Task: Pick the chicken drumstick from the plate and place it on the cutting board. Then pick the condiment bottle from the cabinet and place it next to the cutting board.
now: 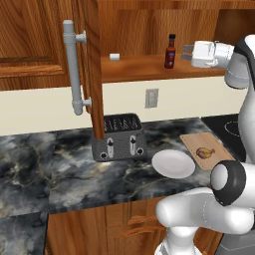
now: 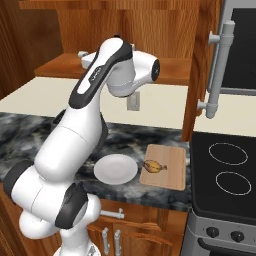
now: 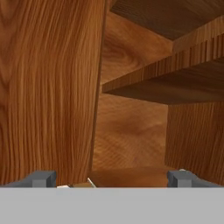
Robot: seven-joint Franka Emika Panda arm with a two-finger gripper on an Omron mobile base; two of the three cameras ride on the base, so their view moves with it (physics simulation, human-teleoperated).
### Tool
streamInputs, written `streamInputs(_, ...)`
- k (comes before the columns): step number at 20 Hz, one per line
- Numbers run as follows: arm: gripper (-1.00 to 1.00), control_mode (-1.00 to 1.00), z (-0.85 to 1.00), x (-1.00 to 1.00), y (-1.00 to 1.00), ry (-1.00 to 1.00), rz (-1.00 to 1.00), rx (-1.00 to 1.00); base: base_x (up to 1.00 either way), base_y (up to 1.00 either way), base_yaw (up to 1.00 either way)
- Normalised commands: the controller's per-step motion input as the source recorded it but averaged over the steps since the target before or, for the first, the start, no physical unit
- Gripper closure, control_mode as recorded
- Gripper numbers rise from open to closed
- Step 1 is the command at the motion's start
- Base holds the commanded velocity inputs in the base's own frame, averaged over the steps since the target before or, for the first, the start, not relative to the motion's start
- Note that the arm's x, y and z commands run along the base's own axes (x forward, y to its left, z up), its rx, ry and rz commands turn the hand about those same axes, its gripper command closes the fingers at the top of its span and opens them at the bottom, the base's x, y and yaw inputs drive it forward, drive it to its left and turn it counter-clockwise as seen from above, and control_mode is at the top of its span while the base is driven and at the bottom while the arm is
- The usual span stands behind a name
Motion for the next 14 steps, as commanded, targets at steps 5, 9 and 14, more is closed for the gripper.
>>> streamInputs(5,-1.00,-1.00,0.00,0.12,-0.05,0.00,0.00,0.00,0.00,0.00,0.00)
streamInputs(9,-1.00,-1.00,0.00,0.14,-0.04,0.00,0.00,0.00,0.00,0.00,0.00)
streamInputs(14,-1.00,-1.00,0.00,0.14,-0.05,0.00,0.00,0.00,0.00,0.00,0.00)
